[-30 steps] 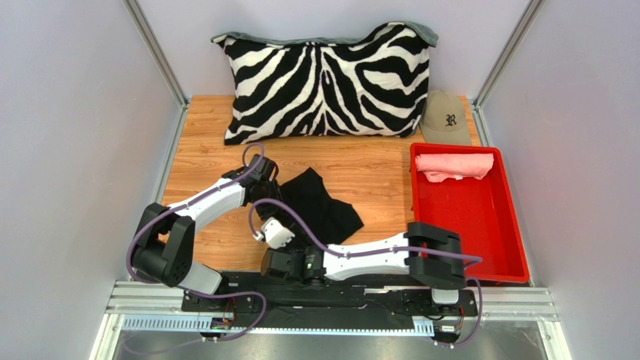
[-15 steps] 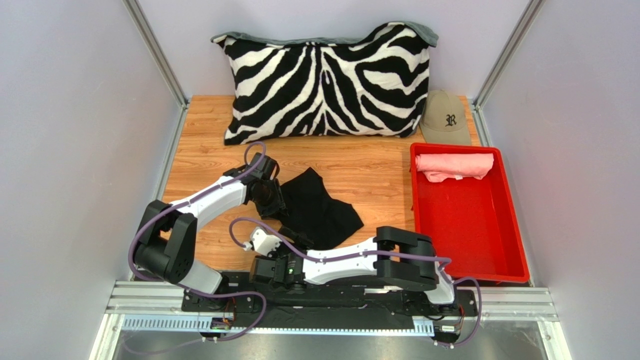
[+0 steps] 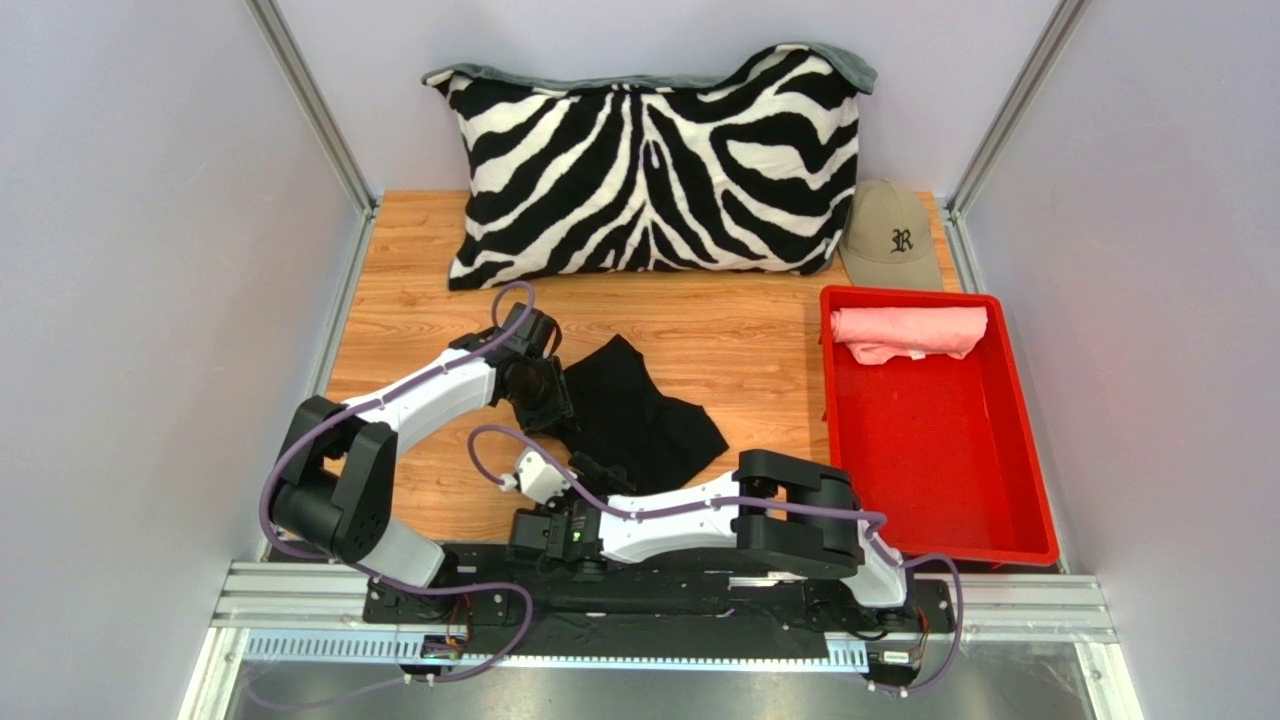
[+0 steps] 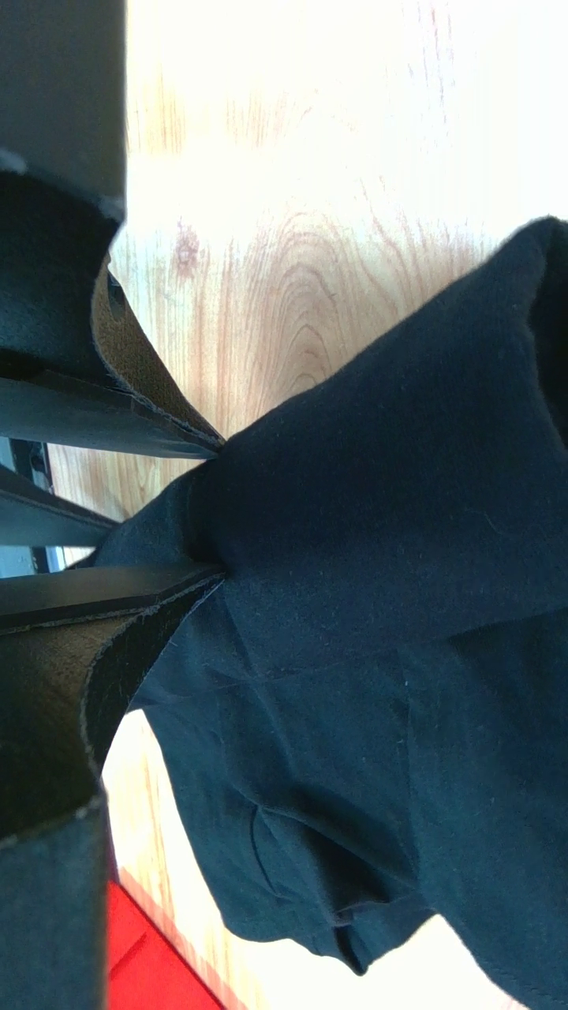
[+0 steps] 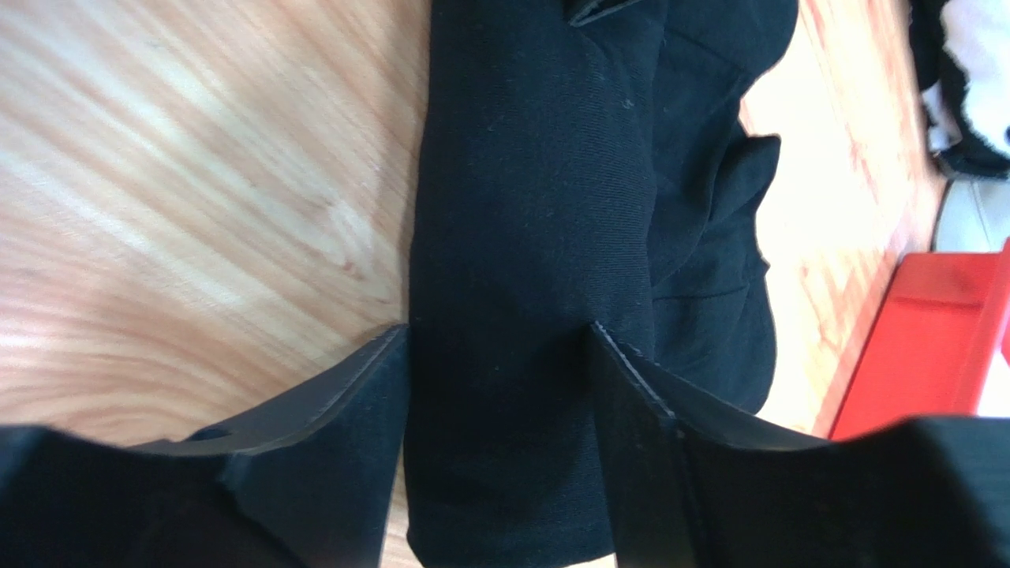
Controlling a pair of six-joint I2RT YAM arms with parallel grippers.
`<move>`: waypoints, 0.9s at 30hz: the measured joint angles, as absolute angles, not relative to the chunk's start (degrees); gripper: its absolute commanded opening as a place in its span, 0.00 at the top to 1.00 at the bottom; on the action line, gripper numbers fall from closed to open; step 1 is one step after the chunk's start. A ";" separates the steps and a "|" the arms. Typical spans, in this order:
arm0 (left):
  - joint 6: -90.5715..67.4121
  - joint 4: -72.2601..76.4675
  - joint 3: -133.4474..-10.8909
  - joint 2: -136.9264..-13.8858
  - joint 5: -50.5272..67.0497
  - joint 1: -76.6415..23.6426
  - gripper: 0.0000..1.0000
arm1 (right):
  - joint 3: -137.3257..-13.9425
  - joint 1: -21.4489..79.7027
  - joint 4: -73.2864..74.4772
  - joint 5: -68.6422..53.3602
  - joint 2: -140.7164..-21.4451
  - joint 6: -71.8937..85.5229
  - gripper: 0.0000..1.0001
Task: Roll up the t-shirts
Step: Roll the T-shirt to the center of the board.
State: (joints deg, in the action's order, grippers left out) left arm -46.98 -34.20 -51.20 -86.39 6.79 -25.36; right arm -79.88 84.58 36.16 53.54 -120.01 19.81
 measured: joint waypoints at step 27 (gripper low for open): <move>-44.47 -32.27 -53.41 -80.40 10.02 -23.86 0.38 | -50.11 54.17 2.20 -5.48 -95.37 33.87 0.53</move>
